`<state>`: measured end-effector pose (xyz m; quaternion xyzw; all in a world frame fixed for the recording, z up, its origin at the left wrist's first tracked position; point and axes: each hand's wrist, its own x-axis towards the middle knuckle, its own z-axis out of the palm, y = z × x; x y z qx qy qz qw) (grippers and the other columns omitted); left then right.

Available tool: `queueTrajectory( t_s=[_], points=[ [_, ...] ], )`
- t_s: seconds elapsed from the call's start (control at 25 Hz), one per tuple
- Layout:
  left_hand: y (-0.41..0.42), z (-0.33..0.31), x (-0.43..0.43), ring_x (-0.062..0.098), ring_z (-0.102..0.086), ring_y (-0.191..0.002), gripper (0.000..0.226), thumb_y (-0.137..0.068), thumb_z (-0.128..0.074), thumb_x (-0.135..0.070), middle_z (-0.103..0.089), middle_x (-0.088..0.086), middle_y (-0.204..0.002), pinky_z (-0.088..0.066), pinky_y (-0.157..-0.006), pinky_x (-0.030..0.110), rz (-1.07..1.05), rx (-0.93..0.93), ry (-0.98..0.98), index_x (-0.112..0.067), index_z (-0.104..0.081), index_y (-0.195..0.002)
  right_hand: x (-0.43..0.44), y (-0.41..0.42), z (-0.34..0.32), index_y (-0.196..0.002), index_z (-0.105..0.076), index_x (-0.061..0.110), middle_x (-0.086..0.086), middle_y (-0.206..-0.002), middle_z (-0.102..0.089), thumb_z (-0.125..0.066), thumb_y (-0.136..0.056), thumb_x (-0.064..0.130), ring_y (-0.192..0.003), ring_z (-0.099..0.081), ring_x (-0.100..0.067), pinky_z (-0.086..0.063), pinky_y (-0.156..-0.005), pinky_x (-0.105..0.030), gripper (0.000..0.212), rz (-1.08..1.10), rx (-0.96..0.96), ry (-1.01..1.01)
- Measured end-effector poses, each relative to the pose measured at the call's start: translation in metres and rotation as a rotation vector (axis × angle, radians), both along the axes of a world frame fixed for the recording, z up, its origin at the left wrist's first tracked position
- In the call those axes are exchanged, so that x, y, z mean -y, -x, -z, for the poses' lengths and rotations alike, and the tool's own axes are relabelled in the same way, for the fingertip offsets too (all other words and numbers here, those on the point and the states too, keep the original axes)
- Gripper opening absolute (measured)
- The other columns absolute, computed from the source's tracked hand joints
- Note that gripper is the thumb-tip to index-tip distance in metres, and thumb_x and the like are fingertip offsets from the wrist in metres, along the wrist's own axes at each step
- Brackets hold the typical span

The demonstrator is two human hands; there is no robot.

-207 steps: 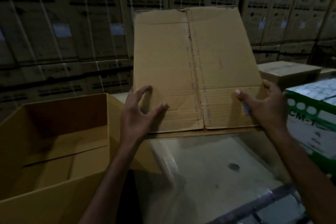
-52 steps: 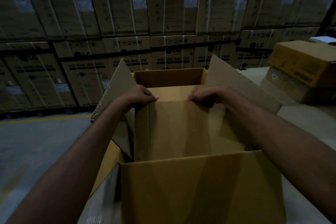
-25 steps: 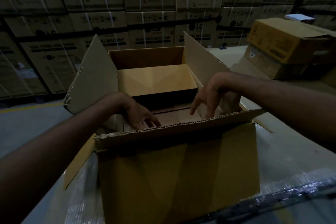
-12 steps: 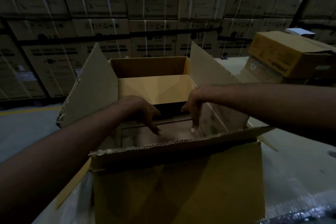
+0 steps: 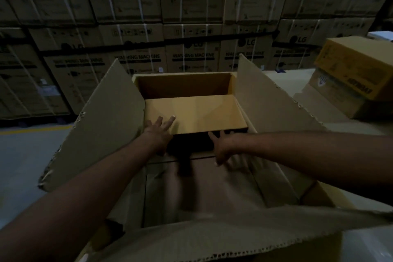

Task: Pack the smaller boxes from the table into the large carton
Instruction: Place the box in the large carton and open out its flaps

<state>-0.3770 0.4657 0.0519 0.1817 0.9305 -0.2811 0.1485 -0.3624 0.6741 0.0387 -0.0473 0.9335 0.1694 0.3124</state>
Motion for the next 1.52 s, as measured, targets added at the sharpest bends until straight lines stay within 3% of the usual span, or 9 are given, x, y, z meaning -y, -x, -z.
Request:
queueTrajectory(
  t_s=[0.12, 0.24, 0.36, 0.56, 0.8, 0.92, 1.04, 1.28, 1.52],
  points=[
    [0.017, -0.021, 0.003, 0.041, -0.031, -0.142, 0.071, -0.094, -0.064, -0.040, 0.004, 0.009, -0.169, -0.043, -0.105, 0.056, -0.020, -0.062, -0.029, -0.026, -0.029, -0.154, -0.006, -0.001, -0.014, -0.161, 0.012, 0.027, -0.015, -0.169, 0.011, -0.065, -0.094, 0.040, -0.153, 0.003, -0.048, -0.012, -0.111, -0.080, 0.103, 0.087, -0.263, 0.167],
    [0.039, -0.054, 0.007, 0.032, -0.055, -0.116, 0.039, -0.099, -0.055, -0.025, -0.039, 0.008, -0.145, -0.048, -0.080, 0.041, 0.071, -0.306, -0.166, -0.023, -0.048, -0.138, -0.017, 0.031, -0.031, -0.160, -0.007, 0.027, -0.015, -0.164, -0.012, -0.072, -0.085, 0.050, -0.149, -0.013, -0.046, -0.011, -0.111, -0.080, 0.102, 0.062, -0.478, 0.210],
    [0.062, -0.074, 0.014, 0.028, -0.060, -0.097, 0.029, -0.098, -0.056, -0.018, -0.050, 0.009, -0.120, -0.047, -0.068, 0.039, 0.174, -0.534, -0.239, -0.021, -0.056, -0.127, -0.024, 0.075, -0.041, -0.161, -0.006, 0.025, -0.017, -0.162, -0.014, -0.071, -0.084, 0.048, -0.149, -0.015, -0.045, -0.015, -0.116, -0.073, 0.103, 0.066, -0.431, 0.252],
    [0.119, -0.102, 0.018, 0.035, -0.052, -0.115, 0.044, -0.096, -0.058, -0.016, -0.042, 0.016, -0.135, -0.047, -0.091, 0.052, 0.190, -0.612, -0.325, -0.021, -0.047, -0.138, -0.038, 0.131, -0.038, -0.162, 0.013, 0.029, -0.010, -0.169, 0.010, -0.067, -0.087, 0.051, -0.155, 0.002, -0.040, -0.014, -0.118, -0.068, 0.112, 0.026, -0.473, 0.130],
    [0.184, -0.130, 0.037, 0.045, -0.026, -0.141, 0.067, -0.089, -0.067, -0.012, -0.019, 0.016, -0.157, -0.025, -0.115, 0.060, 0.046, -0.748, -0.378, -0.025, -0.038, -0.148, -0.060, 0.180, -0.044, -0.162, 0.012, 0.033, -0.011, -0.166, 0.027, -0.074, -0.086, 0.038, -0.151, -0.008, -0.046, -0.023, -0.119, -0.055, 0.115, -0.004, -0.739, 0.186],
    [0.197, -0.097, 0.053, 0.043, -0.002, -0.153, 0.082, -0.091, -0.069, -0.023, 0.004, 0.008, -0.169, -0.010, -0.121, 0.060, -0.244, -0.428, -0.346, -0.032, -0.024, -0.158, -0.071, 0.197, -0.036, -0.163, 0.008, 0.032, -0.013, -0.169, 0.018, -0.075, -0.084, 0.039, -0.152, -0.010, -0.044, -0.021, -0.121, -0.052, 0.114, -0.011, -0.617, 0.125],
    [0.188, -0.053, 0.073, 0.038, -0.014, -0.153, 0.093, -0.090, -0.063, -0.056, -0.016, 0.009, -0.168, -0.008, -0.124, 0.054, -0.281, -0.180, -0.135, -0.027, -0.012, -0.162, -0.076, 0.196, -0.015, -0.164, 0.002, 0.030, -0.012, -0.171, 0.002, -0.069, -0.086, 0.047, -0.155, -0.010, -0.038, -0.012, -0.123, -0.050, 0.107, -0.137, -0.472, -0.080],
    [0.155, -0.037, 0.059, 0.035, -0.018, -0.152, 0.101, -0.089, -0.062, -0.060, -0.014, 0.005, -0.169, -0.014, -0.119, 0.055, -0.163, -0.388, -0.201, -0.033, 0.002, -0.162, -0.071, 0.185, -0.003, -0.164, 0.002, 0.030, -0.011, -0.171, 0.008, -0.068, -0.086, 0.055, -0.153, -0.014, -0.041, -0.018, -0.120, -0.050, 0.107, -0.164, -0.613, -0.091],
    [0.163, -0.063, 0.061, 0.036, -0.003, -0.155, 0.098, -0.092, -0.065, -0.047, 0.010, 0.007, -0.170, -0.010, -0.120, 0.060, -0.176, -0.542, -0.309, -0.035, 0.004, -0.161, -0.077, 0.204, -0.046, -0.161, 0.014, 0.036, -0.005, -0.166, 0.029, -0.074, -0.086, 0.045, -0.128, -0.047, -0.038, -0.044, -0.101, -0.044, 0.116, -0.116, -0.820, 0.116]
  ],
)
